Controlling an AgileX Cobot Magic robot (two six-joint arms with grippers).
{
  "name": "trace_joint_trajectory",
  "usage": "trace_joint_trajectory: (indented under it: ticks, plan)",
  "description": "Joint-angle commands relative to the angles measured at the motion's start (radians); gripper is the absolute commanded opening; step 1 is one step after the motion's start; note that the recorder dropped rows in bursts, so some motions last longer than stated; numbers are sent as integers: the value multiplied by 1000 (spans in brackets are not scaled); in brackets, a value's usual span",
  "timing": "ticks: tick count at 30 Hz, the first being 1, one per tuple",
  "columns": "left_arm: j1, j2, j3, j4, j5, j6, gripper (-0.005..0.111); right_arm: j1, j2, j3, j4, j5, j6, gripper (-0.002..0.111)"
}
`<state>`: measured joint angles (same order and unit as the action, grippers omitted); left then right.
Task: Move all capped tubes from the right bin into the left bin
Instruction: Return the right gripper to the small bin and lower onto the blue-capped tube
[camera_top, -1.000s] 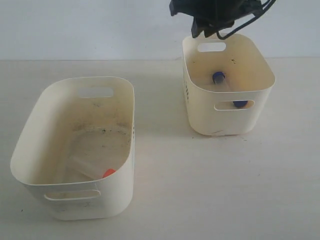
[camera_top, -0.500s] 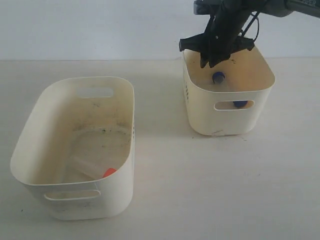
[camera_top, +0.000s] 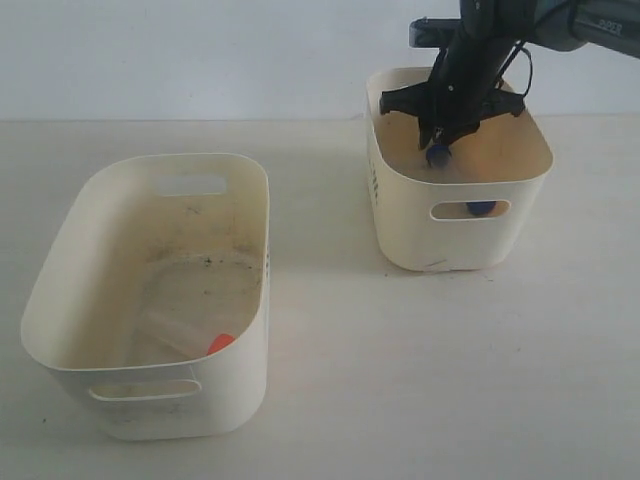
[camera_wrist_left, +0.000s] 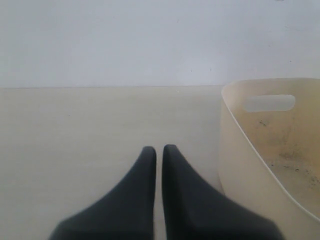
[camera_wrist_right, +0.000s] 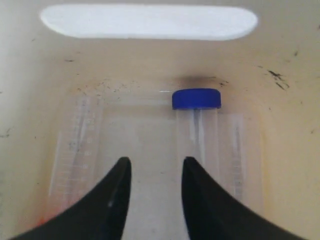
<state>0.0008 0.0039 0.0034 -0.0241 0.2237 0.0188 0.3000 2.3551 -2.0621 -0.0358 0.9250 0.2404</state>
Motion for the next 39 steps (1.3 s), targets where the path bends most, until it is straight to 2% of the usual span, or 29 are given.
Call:
trace_joint_trajectory:
  ticks: [1, 7, 12, 14, 25, 28, 34, 39]
  plan:
    - [0, -4, -3, -2, -15, -2, 4, -12, 14, -5, -51, -2, -3, 59]
    - [0, -4, -3, -2, -15, -2, 4, -12, 28, -5, -51, 5, -3, 59]
    - [0, -4, -3, -2, -15, -2, 4, -12, 45, -5, -69, 25, 8, 83]
    - [0, -4, -3, -2, -15, -2, 4, -12, 52, -5, -79, 27, 15, 87]
    - [0, -4, -3, -2, -15, -2, 4, -12, 98, -5, -104, 27, 29, 86]
    - [0, -4, -3, -2, -15, -2, 4, -12, 110, -5, -104, 36, 29, 82]
    - [0, -4, -3, -2, -15, -2, 4, -12, 119, -5, -94, 48, 3, 56]
    - [0, -4, -3, -2, -15, -2, 4, -12, 119, -5, -78, 50, -23, 52]
